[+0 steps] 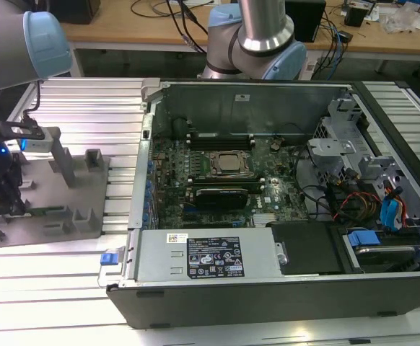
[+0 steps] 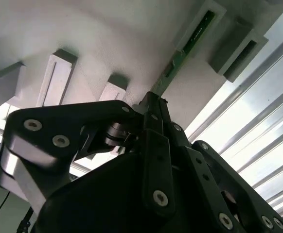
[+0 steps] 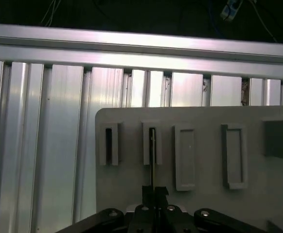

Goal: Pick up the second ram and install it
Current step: 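Pick up the second ram and move it above second insertion slot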

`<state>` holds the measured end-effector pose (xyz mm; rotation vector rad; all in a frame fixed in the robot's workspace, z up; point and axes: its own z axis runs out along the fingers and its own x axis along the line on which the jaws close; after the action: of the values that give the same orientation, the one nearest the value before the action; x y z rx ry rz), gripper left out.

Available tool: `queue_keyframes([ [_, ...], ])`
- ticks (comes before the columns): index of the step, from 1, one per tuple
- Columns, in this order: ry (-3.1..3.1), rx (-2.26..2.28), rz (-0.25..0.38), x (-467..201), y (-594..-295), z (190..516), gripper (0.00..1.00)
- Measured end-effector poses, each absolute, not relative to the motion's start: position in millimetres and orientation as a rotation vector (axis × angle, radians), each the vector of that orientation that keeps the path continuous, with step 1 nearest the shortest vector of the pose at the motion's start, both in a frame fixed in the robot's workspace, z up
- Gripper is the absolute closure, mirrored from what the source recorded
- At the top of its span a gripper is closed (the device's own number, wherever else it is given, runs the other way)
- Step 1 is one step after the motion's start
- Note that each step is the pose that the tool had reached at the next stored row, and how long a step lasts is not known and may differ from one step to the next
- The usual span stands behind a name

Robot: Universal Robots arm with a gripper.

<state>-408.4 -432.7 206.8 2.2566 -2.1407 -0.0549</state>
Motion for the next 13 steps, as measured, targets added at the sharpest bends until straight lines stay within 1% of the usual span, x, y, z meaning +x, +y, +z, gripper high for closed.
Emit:
queue_keyframes([
  [3, -2.212, 2.188, -0.056, -408.4, -432.8, 206.5, 0.91],
  [13, -2.2, 2.2, -0.056, -408.4, -432.8, 208.3, 0.91],
])
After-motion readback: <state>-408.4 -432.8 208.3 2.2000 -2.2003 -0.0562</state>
